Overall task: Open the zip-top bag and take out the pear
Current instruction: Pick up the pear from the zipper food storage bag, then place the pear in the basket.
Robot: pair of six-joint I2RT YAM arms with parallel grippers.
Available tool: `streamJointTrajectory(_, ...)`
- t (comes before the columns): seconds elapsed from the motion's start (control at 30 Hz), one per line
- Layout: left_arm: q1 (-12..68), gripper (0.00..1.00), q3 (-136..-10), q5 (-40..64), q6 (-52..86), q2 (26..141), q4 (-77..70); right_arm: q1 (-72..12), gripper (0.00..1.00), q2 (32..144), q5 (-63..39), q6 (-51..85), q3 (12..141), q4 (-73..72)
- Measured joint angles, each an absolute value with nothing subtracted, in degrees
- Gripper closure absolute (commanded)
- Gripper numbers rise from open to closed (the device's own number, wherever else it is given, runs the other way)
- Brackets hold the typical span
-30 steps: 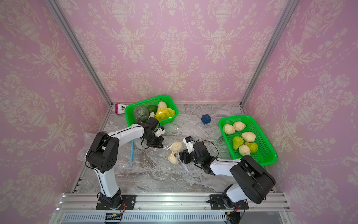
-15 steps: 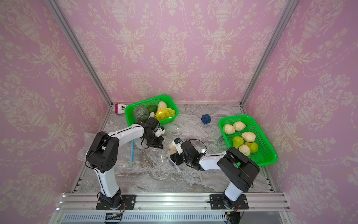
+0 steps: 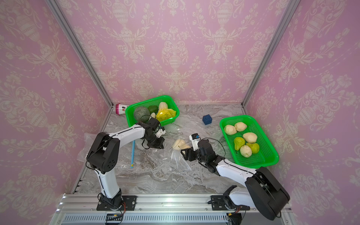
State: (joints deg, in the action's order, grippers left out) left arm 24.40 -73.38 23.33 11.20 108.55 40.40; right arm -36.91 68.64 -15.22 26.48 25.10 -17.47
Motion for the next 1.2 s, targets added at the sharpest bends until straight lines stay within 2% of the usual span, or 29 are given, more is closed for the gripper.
streamJointTrajectory(0.17, 23.4, 1.0, -73.4, 22.3, 11.2, 108.6, 40.4, -25.5, 0.33, 56.9, -16.3, 27.0, 25.2, -6.0)
streamJointTrajectory(0.33, 22.3, 1.0, -73.4, 22.1, 11.2, 108.6, 40.4, -9.4, 0.33, 50.2, -18.4, 27.0, 26.8, 3.4)
streamJointTrajectory(0.5, 22.2, 1.0, -73.4, 22.1, 11.2, 108.6, 40.4, 7.4, 0.35, 51.4, -20.3, 27.0, 32.2, 5.5)
streamJointTrajectory(0.63, 22.2, 1.0, -73.4, 22.2, 11.2, 108.6, 40.4, 18.1, 0.39, 58.0, -21.0, 28.0, 35.9, 0.8)
streamJointTrajectory(0.8, 22.2, 1.0, -73.4, 22.2, 11.2, 108.5, 40.4, 21.6, 0.38, 70.4, -20.9, 29.0, 39.8, -5.3)
streamJointTrajectory(1.03, 22.2, 1.0, -73.4, 22.2, 11.2, 108.5, 40.4, 21.6, 0.22, 81.3, -21.1, 27.3, 44.8, -8.7)
streamJointTrajectory(1.2, 22.2, 1.0, -73.4, 22.2, 11.2, 108.5, 40.4, 21.6, 0.15, 83.5, -22.0, 25.1, 45.9, -9.0)
